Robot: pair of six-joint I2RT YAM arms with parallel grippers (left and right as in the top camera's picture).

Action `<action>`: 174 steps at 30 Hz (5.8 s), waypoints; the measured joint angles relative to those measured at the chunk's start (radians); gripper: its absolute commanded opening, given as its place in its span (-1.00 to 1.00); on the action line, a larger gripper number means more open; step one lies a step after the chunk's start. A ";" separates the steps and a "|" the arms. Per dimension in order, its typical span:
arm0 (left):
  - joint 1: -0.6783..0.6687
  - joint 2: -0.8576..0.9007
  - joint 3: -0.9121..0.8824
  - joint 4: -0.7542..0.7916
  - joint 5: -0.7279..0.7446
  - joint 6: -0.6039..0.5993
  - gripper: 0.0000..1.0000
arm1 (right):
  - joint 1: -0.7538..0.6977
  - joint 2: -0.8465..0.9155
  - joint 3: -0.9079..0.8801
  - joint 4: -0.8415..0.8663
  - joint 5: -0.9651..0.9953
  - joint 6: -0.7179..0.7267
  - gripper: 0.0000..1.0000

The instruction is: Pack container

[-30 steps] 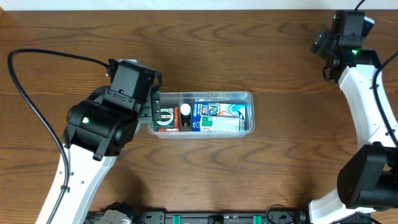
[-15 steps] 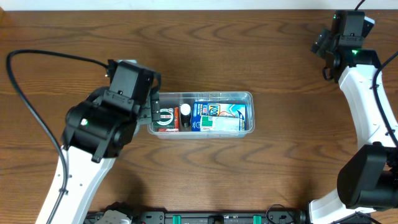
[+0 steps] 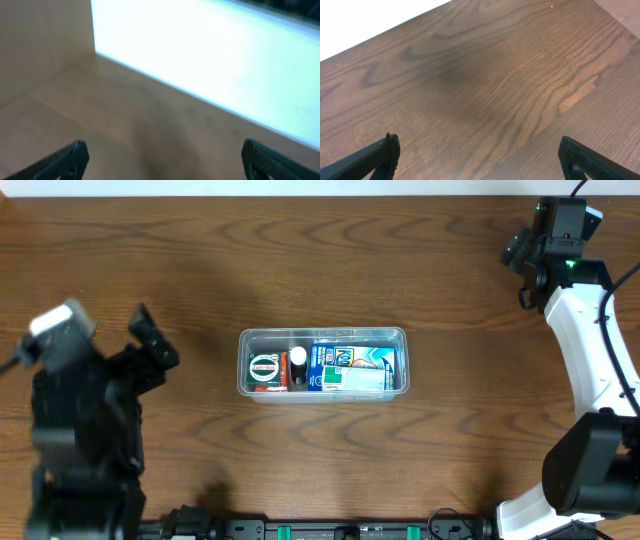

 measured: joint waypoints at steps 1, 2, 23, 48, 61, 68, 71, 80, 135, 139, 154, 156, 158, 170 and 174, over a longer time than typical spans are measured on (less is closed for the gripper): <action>0.014 -0.039 -0.058 0.069 0.004 0.006 0.96 | 0.000 0.000 0.000 0.000 0.000 0.000 0.99; 0.028 -0.074 -0.117 0.132 0.010 0.014 0.96 | 0.000 0.000 0.000 -0.001 0.000 0.000 0.98; 0.130 -0.629 -1.052 0.766 0.211 0.056 0.96 | 0.000 0.000 -0.001 0.000 0.000 0.000 0.98; 0.130 -0.723 -1.127 0.600 0.238 0.257 0.96 | 0.000 0.000 -0.001 0.000 0.000 0.000 0.98; 0.130 -0.723 -1.127 0.600 0.238 0.257 0.96 | 0.000 0.000 -0.001 0.000 0.000 0.000 0.98; 0.130 -0.723 -1.127 0.600 0.238 0.257 0.96 | 0.000 0.000 -0.001 0.000 0.000 0.000 0.99; 0.130 -0.723 -1.127 0.599 0.238 0.257 0.96 | 0.000 0.000 -0.001 -0.002 0.000 0.000 0.99; 0.130 -0.723 -1.127 0.599 0.238 0.260 0.96 | 0.026 -0.060 -0.006 -0.071 0.000 0.000 0.98; 0.130 -0.723 -1.124 0.594 0.242 0.261 0.96 | 0.063 -1.587 -1.472 0.567 -0.420 -0.254 0.98; 0.130 -0.723 -1.124 0.594 0.241 0.260 0.96 | 0.063 -1.653 -1.472 0.512 -0.420 -0.277 0.99; 0.130 -0.723 -1.124 0.594 0.242 0.260 0.96 | 0.063 -1.719 -1.472 0.513 -0.420 -0.307 0.98; 0.130 -0.723 -1.124 0.594 0.242 0.260 0.96 | 0.063 -1.734 -1.472 0.513 -0.421 -0.307 0.98; 0.130 -0.723 -1.124 0.594 0.242 0.260 0.96 | 0.063 -1.735 -1.472 0.512 -0.420 -0.307 0.98; 0.130 -0.723 -1.124 0.594 0.242 0.260 0.96 | 0.063 -1.735 -1.472 0.512 -0.421 -0.307 0.99; 0.130 -0.723 -1.124 0.594 0.241 0.260 0.96 | 0.063 -1.735 -1.472 0.512 -0.420 -0.307 0.98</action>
